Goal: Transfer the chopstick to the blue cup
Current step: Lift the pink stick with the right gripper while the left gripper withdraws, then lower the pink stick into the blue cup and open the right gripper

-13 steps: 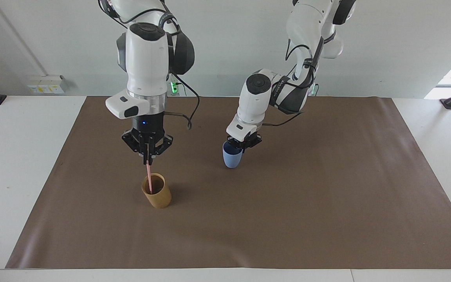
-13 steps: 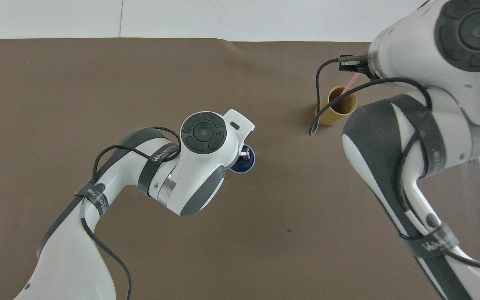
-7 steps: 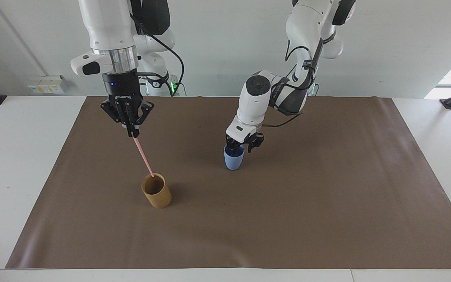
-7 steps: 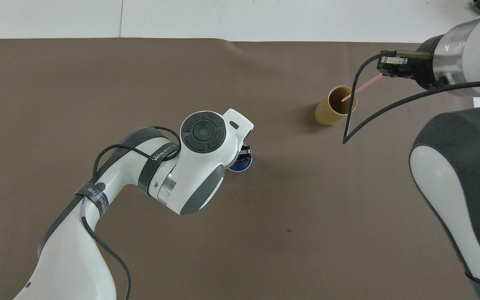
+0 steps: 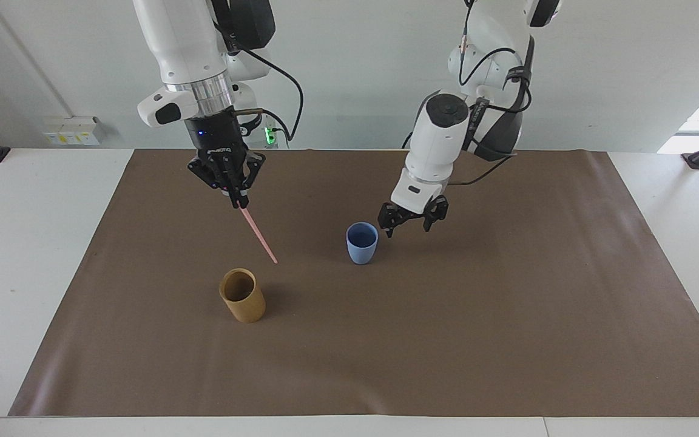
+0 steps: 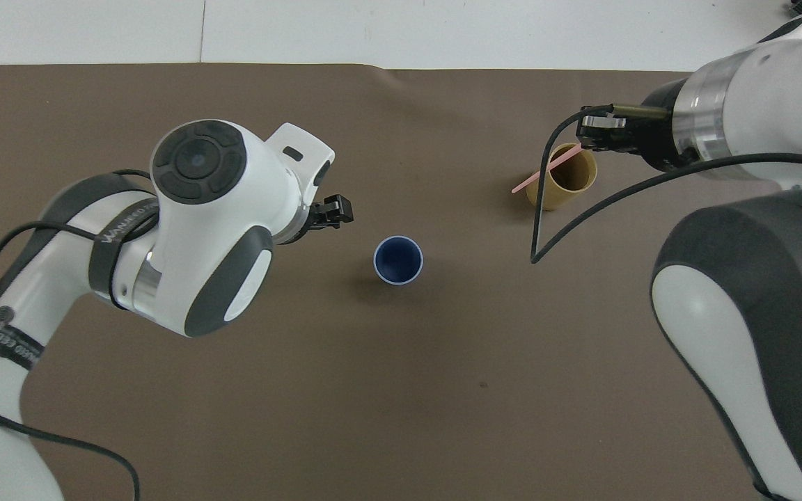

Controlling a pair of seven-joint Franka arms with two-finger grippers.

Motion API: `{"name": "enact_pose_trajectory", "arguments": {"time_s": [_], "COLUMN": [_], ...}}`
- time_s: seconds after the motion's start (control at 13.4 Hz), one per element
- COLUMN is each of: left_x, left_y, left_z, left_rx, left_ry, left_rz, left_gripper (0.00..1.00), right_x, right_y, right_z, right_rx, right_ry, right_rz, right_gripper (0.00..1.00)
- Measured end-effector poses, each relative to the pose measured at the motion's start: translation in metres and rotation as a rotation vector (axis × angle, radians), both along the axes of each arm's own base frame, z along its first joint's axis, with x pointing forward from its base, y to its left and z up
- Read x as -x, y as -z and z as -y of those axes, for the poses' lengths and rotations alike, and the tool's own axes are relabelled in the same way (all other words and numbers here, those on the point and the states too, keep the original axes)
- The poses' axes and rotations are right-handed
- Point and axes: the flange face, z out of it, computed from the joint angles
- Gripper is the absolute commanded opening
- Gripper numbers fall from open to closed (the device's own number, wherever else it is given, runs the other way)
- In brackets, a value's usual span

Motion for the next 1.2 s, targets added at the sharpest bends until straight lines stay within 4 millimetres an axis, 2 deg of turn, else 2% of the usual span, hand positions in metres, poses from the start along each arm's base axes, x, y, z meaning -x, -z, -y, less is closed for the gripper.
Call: {"name": "enact_pose_trajectory", "arguments": {"time_s": [0.15, 0.45, 0.67, 0.9, 1.05, 1.2], "left_x": [-0.008, -0.011, -0.007, 0.002, 0.006, 0.007], "left_y": [-0.027, -0.058, -0.076, -0.097, -0.112, -0.116], "left_z": [-0.060, -0.146, -0.203, -0.233, -0.236, -0.233], "left_rx": [-0.026, -0.048, -0.057, -0.061, -0.063, -0.063], "left_ry": [0.070, 0.161, 0.207, 0.242, 0.246, 0.253], "left_rz": [-0.015, -0.032, -0.045, -0.062, -0.059, -0.055], "left_gripper": [1.00, 1.00, 1.00, 1.00, 1.00, 1.00], "right_x": [0.010, 0.039, 0.051, 0.055, 0.058, 0.061], "right_y": [0.001, 0.011, 0.024, 0.039, 0.054, 0.068], "right_z": [-0.030, -0.107, -0.135, -0.145, -0.153, -0.161], "right_rx": [-0.025, -0.056, -0.058, -0.049, -0.010, 0.021], "right_ry": [-0.013, -0.056, -0.076, -0.092, -0.112, -0.133], "right_rz": [-0.013, -0.045, -0.060, -0.060, -0.047, -0.024], "right_gripper": [0.00, 0.00, 0.00, 0.00, 0.00, 0.00]}}
